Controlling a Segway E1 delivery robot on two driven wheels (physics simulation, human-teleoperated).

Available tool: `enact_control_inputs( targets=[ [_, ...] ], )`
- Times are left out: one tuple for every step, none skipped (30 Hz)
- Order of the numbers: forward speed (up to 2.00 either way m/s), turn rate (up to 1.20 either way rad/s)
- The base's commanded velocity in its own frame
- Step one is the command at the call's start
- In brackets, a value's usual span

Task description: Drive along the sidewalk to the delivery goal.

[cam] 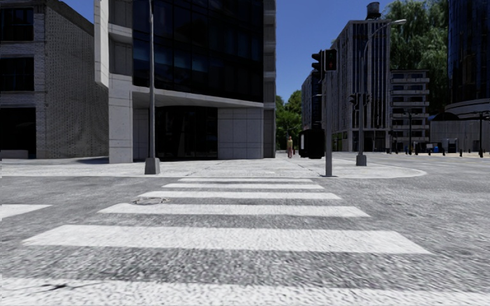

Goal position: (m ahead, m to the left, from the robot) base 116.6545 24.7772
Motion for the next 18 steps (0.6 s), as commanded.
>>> enact_control_inputs(
  targets=[
    [2.0,0.0],
    [2.0,0.0],
    [2.0,0.0],
    [2.0,0.0],
    [2.0,0.0],
    [2.0,0.0],
    [2.0,0.0],
    [2.0,0.0],
    [2.0,0.0],
    [2.0,0.0],
    [2.0,0.0],
    [2.0,0.0],
    [2.0,0.0],
    [2.0,0.0],
    [2.0,0.0],
    [2.0,0.0],
    [2.0,0.0],
    [2.0,0.0]
  ],
)
